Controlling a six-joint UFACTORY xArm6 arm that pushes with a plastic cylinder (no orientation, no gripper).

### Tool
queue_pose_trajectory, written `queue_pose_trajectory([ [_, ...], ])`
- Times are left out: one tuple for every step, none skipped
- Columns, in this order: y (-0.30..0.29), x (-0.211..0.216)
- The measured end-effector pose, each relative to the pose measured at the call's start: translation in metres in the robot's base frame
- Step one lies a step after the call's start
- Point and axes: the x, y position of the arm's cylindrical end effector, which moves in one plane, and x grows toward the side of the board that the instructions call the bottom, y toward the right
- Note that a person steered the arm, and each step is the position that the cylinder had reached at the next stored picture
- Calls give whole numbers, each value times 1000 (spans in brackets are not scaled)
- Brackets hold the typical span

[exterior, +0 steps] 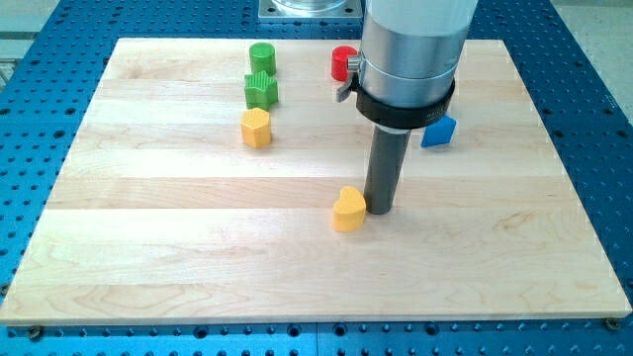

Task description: Move the heart towards the bottom center of the board

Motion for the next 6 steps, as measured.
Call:
queue_pose_trajectory([
  [0, 43],
  [2, 49],
  [-1, 6],
  [-35, 33],
  [-44, 12],
  [-74, -4],
])
